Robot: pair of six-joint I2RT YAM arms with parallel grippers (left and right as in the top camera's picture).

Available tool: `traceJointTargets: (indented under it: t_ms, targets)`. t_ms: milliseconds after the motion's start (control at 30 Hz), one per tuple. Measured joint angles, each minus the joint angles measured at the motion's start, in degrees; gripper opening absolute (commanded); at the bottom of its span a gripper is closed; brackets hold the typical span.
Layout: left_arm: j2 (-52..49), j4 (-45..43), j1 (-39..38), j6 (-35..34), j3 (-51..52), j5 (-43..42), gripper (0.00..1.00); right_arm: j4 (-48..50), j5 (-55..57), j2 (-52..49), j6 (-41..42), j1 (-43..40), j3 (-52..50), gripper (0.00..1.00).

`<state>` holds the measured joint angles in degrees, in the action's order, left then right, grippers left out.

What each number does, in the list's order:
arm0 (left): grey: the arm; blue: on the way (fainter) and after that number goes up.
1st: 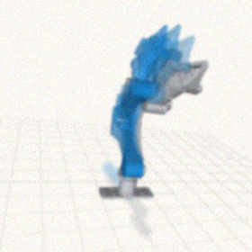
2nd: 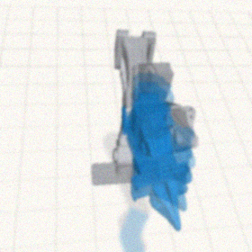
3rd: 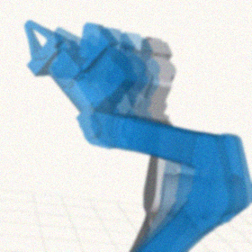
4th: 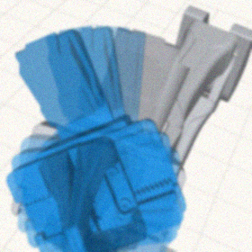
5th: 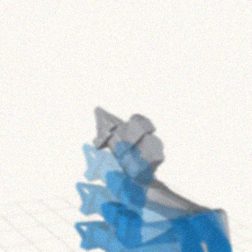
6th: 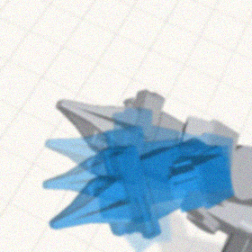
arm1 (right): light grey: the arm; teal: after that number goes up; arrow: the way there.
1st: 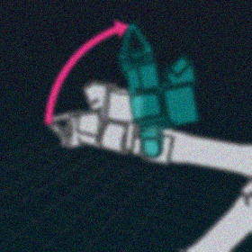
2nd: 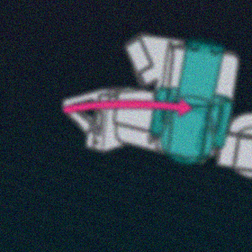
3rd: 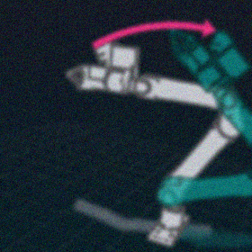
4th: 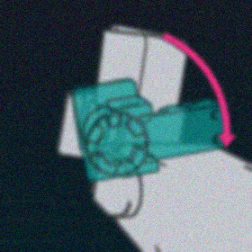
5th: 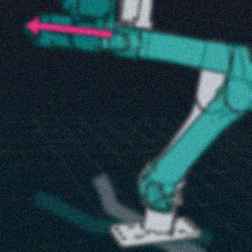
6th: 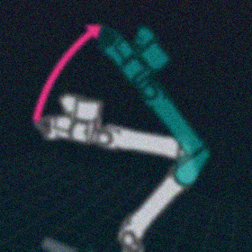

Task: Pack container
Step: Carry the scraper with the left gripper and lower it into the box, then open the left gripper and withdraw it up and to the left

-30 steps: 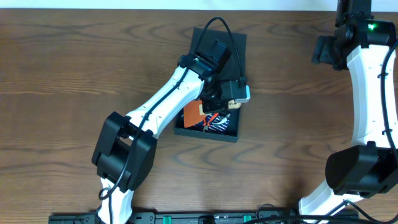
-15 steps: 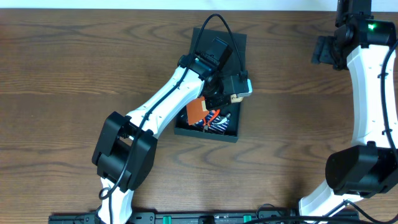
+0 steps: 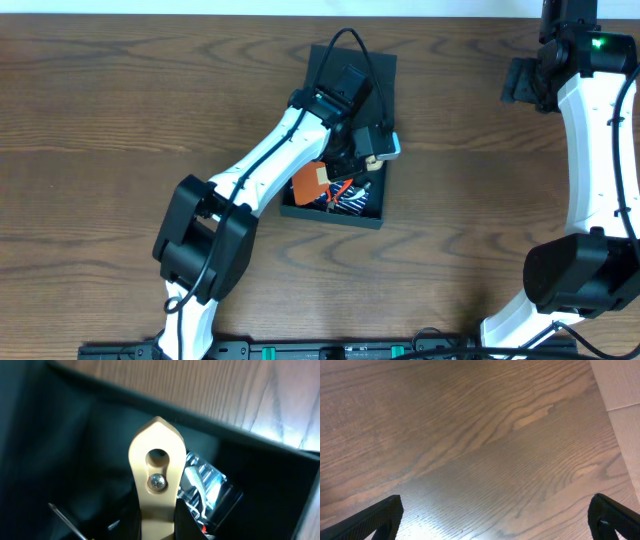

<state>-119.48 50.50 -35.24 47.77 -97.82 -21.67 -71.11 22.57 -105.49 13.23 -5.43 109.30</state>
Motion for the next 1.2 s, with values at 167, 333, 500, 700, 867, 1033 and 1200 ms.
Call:
traceJointTargets:
  t_ms: [167, 333, 500, 700, 867, 1033, 1200]
  targets:
    - [-1.0, -0.6, 0.2, -0.9, 0.0, -0.1, 0.06, 0.0, 0.0, 0.0, 0.0, 0.0, 0.0, 0.99]
    - [-1.0, -0.5, 0.9, -1.5, 0.0, -0.2, 0.29, 0.0, 0.0, 0.0, 0.0, 0.0, 0.0, 0.99]
    - [-1.1, 0.0, 1.9, -2.4, 0.0, 0.9, 0.34, 0.0, 0.0, 0.0, 0.0, 0.0, 0.0, 0.99]
    - [-1.1, -0.2, 2.3, -2.4, 0.0, 1.1, 0.62, 0.0, 0.0, 0.0, 0.0, 0.0, 0.0, 0.99]
    - [-1.1, -1.0, 2.3, -2.8, 0.0, 1.1, 0.63, 0.0, 0.0, 0.0, 0.0, 0.0, 0.0, 0.99]
    - [-1.1, -3.3, 2.3, -3.7, 0.0, 1.1, 0.64, 0.0, 0.0, 0.0, 0.0, 0.0, 0.0, 0.99]
    - [-1.1, -5.2, 2.3, -6.1, -0.3, 1.1, 0.64, 0.0, 0.0, 0.0, 0.0, 0.0, 0.0, 0.99]
